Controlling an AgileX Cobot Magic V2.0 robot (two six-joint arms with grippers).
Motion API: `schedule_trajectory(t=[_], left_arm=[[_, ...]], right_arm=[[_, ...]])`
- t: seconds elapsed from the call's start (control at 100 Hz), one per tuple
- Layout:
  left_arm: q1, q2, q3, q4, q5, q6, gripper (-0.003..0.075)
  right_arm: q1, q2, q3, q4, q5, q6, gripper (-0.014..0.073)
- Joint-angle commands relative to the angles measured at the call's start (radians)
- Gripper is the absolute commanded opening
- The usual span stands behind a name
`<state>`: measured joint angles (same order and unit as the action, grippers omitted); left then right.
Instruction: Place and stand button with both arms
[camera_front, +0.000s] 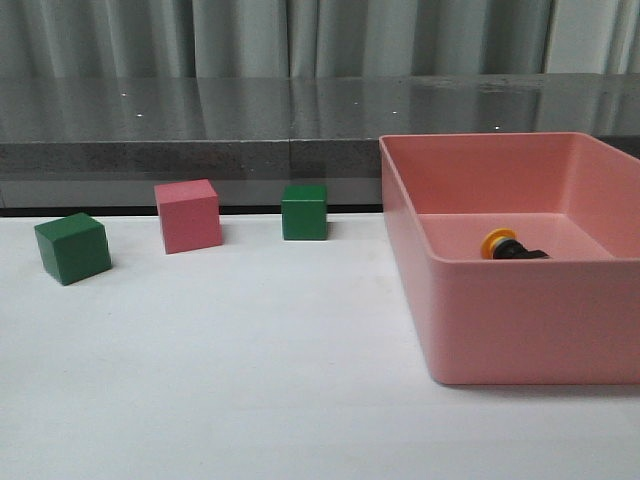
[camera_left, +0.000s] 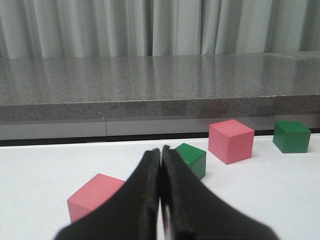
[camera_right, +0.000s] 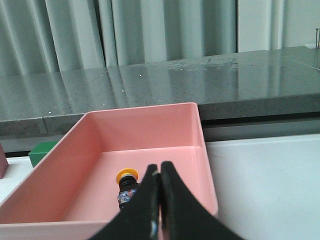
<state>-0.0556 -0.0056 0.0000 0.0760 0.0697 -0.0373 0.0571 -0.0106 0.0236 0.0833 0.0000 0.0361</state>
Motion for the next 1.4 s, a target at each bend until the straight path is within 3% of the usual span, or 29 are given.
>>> schedule_trajectory(t=[0.0, 0.4, 0.64, 0.86, 1.39], left_arm=[[0.004, -0.029, 0.044, -0.007, -0.081, -0.012, -0.0020], [0.004, -0.029, 0.044, -0.007, -0.081, -0.012, -0.0020], [0.004, -0.029, 0.044, -0.007, -0.081, -0.012, -0.0020], [0.004, -0.029, 0.044, -0.007, -0.081, -0.012, -0.0020], [0.004, -0.029, 0.044, -0.007, -0.081, -0.012, -0.0020]], right_arm=[[-0.004, -0.015, -0.011, 0.002, -0.082, -0.011, -0.0069], [-0.004, -0.015, -0.023, 0.005, -0.156, 0.010, -0.0069], [-0.003, 0.036, -0.243, 0.005, 0.100, 0.036, -0.0069], [-0.003, 0.299, -0.500, 0.005, 0.238, 0.026, -0.0069], [0.044, 0.975, -0.916, -0.002, 0.208, -0.023, -0.0069]])
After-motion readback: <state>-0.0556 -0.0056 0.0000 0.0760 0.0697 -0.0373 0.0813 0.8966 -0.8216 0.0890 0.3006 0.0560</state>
